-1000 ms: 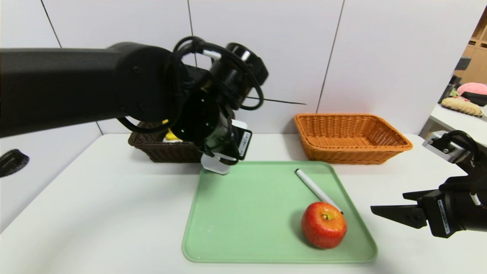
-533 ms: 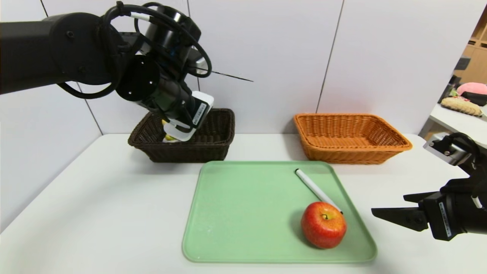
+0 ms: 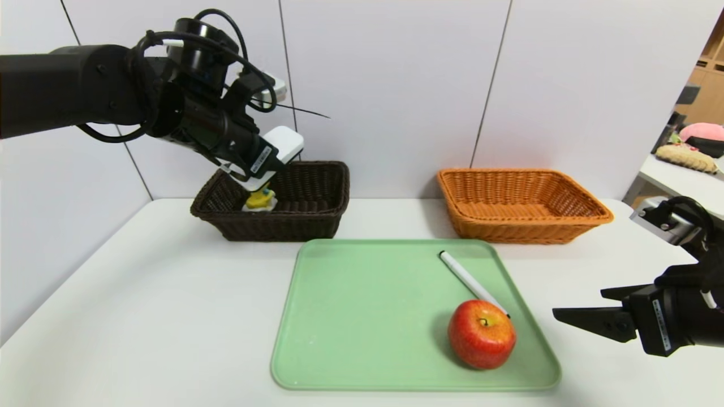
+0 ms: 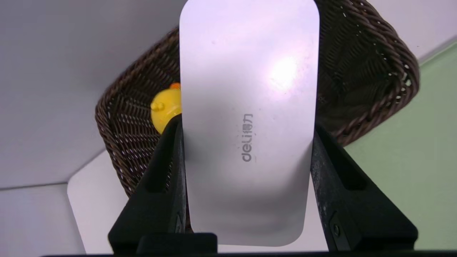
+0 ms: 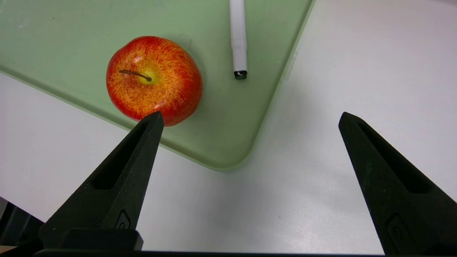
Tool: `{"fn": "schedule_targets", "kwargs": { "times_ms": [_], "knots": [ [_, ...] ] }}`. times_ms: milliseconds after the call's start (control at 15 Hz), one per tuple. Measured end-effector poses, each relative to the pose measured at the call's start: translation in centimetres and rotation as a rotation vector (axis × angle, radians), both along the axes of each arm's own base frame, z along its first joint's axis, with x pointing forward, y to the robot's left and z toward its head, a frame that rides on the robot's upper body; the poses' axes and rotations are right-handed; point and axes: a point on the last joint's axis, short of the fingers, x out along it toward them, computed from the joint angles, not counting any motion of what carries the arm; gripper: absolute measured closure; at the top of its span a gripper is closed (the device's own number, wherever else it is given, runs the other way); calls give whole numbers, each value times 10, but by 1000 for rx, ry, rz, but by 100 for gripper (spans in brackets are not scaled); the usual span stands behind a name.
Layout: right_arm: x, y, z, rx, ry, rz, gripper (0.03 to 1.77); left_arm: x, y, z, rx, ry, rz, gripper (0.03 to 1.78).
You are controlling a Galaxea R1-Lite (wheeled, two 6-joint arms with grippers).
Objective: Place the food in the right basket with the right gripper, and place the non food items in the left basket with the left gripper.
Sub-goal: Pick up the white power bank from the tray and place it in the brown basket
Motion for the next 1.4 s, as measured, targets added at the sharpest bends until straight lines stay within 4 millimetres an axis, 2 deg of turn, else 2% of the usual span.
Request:
{"fn": "schedule_targets", "kwargs": {
  "times_ms": [267,467,1067,1400],
  "knots": [
    [0,0,-2,-4,8,-2,10,30,12,-8,58,-114,-43,83],
    [1,0,-4,-7,16,-2,10,47,12,-20,81,-133,-65,83],
    [3,-1,-5,-8,26,-13,10,55,4,-37,66,-86,-143,83],
    [2,-2,-6,-10,26,-17,10,59,-12,-54,76,-47,-181,83]
  ]
}}
